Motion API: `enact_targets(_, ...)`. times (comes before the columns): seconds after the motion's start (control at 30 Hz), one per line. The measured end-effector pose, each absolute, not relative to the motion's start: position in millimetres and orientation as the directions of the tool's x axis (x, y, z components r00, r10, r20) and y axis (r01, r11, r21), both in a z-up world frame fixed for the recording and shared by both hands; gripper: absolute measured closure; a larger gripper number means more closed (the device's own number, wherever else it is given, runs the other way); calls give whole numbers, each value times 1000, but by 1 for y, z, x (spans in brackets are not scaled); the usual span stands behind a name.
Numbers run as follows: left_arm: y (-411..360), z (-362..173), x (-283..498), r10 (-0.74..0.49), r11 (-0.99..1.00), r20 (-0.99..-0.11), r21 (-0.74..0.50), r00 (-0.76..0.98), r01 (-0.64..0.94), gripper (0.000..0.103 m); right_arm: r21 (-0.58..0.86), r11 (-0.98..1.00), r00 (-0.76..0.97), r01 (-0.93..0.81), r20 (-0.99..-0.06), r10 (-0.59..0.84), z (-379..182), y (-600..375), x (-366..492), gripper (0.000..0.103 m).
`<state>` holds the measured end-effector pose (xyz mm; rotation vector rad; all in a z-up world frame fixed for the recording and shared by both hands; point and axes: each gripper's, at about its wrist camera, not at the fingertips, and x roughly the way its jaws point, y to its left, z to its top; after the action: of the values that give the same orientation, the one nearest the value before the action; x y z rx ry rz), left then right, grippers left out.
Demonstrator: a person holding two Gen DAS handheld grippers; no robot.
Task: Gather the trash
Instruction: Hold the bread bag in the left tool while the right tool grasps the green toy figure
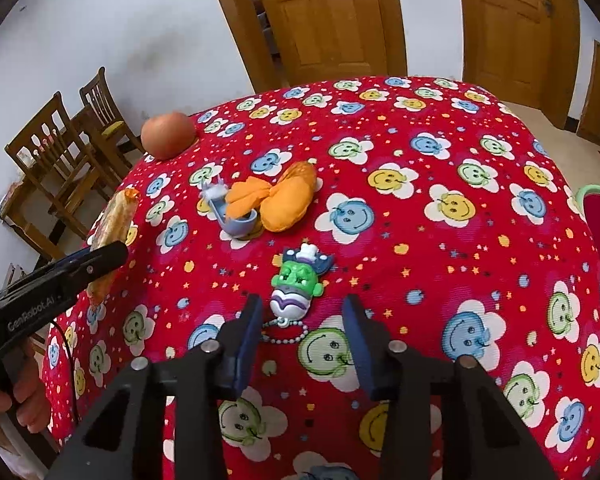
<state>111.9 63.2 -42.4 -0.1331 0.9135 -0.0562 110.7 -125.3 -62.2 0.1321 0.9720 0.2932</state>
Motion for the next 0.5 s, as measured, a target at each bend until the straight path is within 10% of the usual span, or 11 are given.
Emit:
enact_targets(0.17, 57, -40, 108, -122, 988, -782, -152, 611, 3, 66, 243, 948, 531, -204, -786, 316, -61, -125, 110, 80)
enact_targets(0.5, 43, -27, 93, -162, 983, -768, -183, 619, 30, 66, 241, 943, 563, -229, -758, 330, -48, -142, 91, 81)
